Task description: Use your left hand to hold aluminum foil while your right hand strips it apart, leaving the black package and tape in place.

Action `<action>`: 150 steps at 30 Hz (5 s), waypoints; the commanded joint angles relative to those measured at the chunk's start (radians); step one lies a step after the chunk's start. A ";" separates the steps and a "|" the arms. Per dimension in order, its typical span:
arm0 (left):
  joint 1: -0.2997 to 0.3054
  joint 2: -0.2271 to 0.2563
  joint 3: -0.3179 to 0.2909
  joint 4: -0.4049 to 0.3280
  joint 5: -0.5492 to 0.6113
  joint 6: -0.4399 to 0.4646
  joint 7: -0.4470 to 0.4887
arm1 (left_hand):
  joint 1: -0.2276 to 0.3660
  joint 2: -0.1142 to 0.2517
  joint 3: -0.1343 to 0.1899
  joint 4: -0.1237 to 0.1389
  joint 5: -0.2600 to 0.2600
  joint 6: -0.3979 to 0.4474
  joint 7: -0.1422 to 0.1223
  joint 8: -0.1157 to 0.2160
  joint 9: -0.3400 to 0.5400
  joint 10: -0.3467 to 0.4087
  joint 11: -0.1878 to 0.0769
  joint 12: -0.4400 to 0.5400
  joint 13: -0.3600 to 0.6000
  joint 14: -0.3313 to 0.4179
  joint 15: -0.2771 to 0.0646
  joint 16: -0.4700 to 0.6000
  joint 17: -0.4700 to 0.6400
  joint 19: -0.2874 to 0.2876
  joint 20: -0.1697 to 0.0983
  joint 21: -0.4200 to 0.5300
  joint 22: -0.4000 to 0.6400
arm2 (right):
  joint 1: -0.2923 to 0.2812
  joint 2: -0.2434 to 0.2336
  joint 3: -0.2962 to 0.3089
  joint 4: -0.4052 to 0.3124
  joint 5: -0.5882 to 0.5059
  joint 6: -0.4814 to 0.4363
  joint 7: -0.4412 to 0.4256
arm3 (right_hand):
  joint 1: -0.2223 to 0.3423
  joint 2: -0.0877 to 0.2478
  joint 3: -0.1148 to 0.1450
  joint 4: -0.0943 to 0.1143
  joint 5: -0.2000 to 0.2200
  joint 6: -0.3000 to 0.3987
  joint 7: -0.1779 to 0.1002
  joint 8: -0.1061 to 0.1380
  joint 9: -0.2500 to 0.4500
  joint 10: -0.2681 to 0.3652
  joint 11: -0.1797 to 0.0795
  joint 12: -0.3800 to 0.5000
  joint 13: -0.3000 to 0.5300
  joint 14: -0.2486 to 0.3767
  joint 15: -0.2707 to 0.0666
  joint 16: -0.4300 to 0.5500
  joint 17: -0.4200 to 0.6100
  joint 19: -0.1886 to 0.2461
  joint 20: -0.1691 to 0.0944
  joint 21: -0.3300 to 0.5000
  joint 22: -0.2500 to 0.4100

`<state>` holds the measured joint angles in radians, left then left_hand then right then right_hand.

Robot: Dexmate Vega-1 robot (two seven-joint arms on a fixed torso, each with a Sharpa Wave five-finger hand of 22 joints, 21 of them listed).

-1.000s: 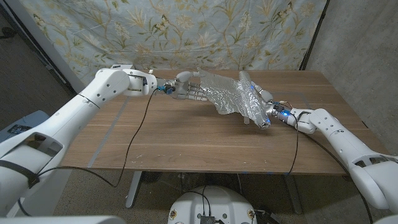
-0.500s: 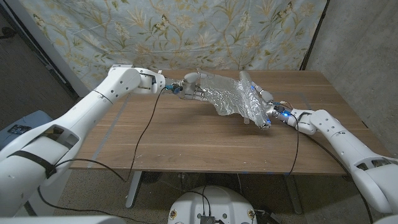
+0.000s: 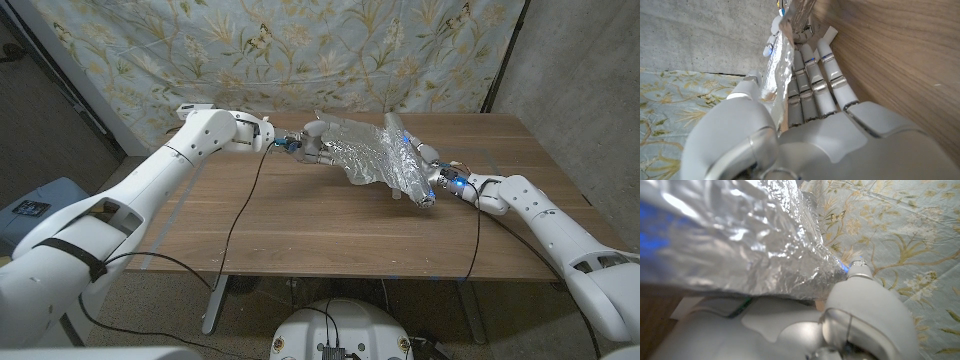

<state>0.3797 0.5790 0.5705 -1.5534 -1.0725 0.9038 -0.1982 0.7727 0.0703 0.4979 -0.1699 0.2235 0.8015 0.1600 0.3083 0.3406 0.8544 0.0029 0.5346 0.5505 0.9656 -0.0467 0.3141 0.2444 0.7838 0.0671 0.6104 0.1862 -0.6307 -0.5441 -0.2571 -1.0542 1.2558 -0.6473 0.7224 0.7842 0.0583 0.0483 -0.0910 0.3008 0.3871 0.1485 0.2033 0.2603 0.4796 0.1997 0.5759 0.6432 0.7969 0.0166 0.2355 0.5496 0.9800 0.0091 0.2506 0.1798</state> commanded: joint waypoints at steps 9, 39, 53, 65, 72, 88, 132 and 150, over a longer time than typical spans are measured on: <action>0.006 -0.062 -0.020 0.050 -0.010 0.007 0.084 | 0.112 0.036 0.037 -0.013 0.017 0.148 -0.046 0.043 -0.009 0.163 -0.083 0.047 0.012 0.137 -0.082 0.068 0.001 0.053 -0.043 0.032 0.004 | 0.022 0.004 -0.009 0.030 -0.012 -0.002 0.004 | 0.002 0.014 -0.006 -0.001 0.006 0.002 0.064 0.007 0.003 -0.002 -0.003 -0.002 0.006 0.001 -0.002 -0.005 0.004 0.003 0.001 -0.005 0.005; 0.013 -0.051 -0.040 0.064 -0.008 -0.014 0.057 | 0.186 0.076 0.076 -0.002 0.003 0.183 -0.046 0.071 0.030 0.211 -0.112 0.089 0.072 0.167 -0.126 0.070 -0.007 0.046 -0.074 0.056 0.007 | 0.067 0.017 -0.019 0.089 -0.045 -0.008 0.013 | 0.000 0.017 -0.015 0.000 0.003 -0.008 0.063 0.004 0.002 -0.011 -0.001 -0.008 0.010 -0.006 0.001 -0.010 0.009 0.000 0.002 -0.012 0.005; 0.008 -0.030 -0.035 0.064 0.004 -0.025 0.019 | 0.191 0.075 0.073 0.001 -0.006 0.182 -0.049 0.075 0.042 0.206 -0.115 0.097 0.093 0.164 -0.131 0.063 -0.013 0.031 -0.077 0.059 0.007 | 0.083 0.024 -0.020 0.112 -0.060 -0.004 0.023 | 0.000 0.017 -0.020 -0.001 0.002 -0.020 0.064 0.000 -0.001 -0.012 0.000 -0.014 0.006 -0.009 0.001 -0.012 0.011 -0.004 0.004 -0.016 0.006; 0.002 -0.018 -0.030 0.057 0.014 -0.026 -0.008 | 0.195 0.075 0.071 0.003 -0.012 0.184 -0.051 0.079 0.052 0.207 -0.115 0.105 0.109 0.162 -0.134 0.058 -0.015 0.026 -0.080 0.064 0.007 | 0.064 0.022 -0.001 0.090 -0.048 0.004 0.008 | 0.000 0.018 -0.024 -0.001 0.001 -0.014 0.064 0.003 -0.002 -0.014 -0.003 -0.018 0.005 -0.013 0.000 -0.014 0.013 -0.007 0.005 -0.019 0.006; 0.012 -0.003 -0.036 0.032 0.011 -0.025 -0.009 | 0.197 0.074 0.070 0.004 -0.014 0.186 -0.051 0.081 0.057 0.206 -0.114 0.104 0.111 0.161 -0.134 0.055 -0.016 0.024 -0.081 0.066 0.007 | 0.046 0.018 0.011 0.074 -0.037 0.010 -0.001 | -0.004 0.012 -0.030 0.000 0.001 -0.016 0.064 0.003 -0.002 -0.016 -0.003 -0.020 0.005 -0.015 0.002 -0.015 0.012 -0.011 0.007 -0.021 0.006; 0.040 0.028 -0.058 -0.027 -0.012 -0.023 0.012 | 0.201 0.074 0.068 0.005 -0.019 0.185 -0.049 0.083 0.066 0.208 -0.113 0.103 0.112 0.160 -0.135 0.052 -0.016 0.018 -0.080 0.073 0.006 | 0.028 0.008 0.026 0.059 -0.023 0.021 -0.010 | -0.005 0.015 -0.035 0.001 0.003 -0.017 0.062 0.003 -0.003 -0.021 -0.005 -0.024 0.006 -0.018 0.000 -0.016 0.014 -0.015 0.008 -0.024 0.006; 0.103 0.100 -0.095 -0.083 -0.056 -0.069 0.003 | 0.204 0.071 0.064 0.009 -0.024 0.190 -0.051 0.077 0.066 0.207 -0.114 0.097 0.117 0.160 -0.136 0.046 -0.011 0.003 -0.081 0.090 0.005 | 0.009 -0.012 0.028 0.029 -0.005 0.017 -0.039 | -0.004 0.027 -0.045 0.004 0.006 -0.018 0.062 0.005 -0.004 -0.019 -0.002 -0.029 0.009 -0.019 0.001 -0.017 0.017 -0.014 0.007 -0.025 0.007; 0.124 0.121 -0.098 -0.032 -0.019 -0.159 -0.082 | 0.200 0.071 0.061 0.013 -0.026 0.193 -0.060 0.073 0.060 0.206 -0.120 0.093 0.120 0.155 -0.140 0.043 -0.006 -0.005 -0.087 0.098 0.004 | 0.000 -0.012 0.028 0.016 -0.001 0.015 -0.052 | -0.004 0.033 -0.049 0.005 0.006 -0.016 0.062 0.006 -0.005 -0.015 -0.003 -0.030 0.010 -0.017 0.000 -0.016 0.018 -0.012 0.005 -0.025 0.007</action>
<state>0.4903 0.6867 0.4767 -1.6073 -1.1095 0.7900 -0.2353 0.9661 0.1448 0.5596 -0.1597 0.1993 0.9544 0.0716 0.3752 0.4008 1.0396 -0.0935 0.6285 0.6654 1.1273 -0.1700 0.3560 0.2350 0.7784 -0.0179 0.7008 0.1883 -0.6265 -0.5572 -0.2264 -1.0308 1.2545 -0.6295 0.6791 0.7820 0.0823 0.0069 -0.0826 0.3007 0.3693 0.1520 0.2033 0.2556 0.4600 0.1979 0.5472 0.6515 0.7806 0.0149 0.2206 0.5628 0.9672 0.0143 0.2235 0.1841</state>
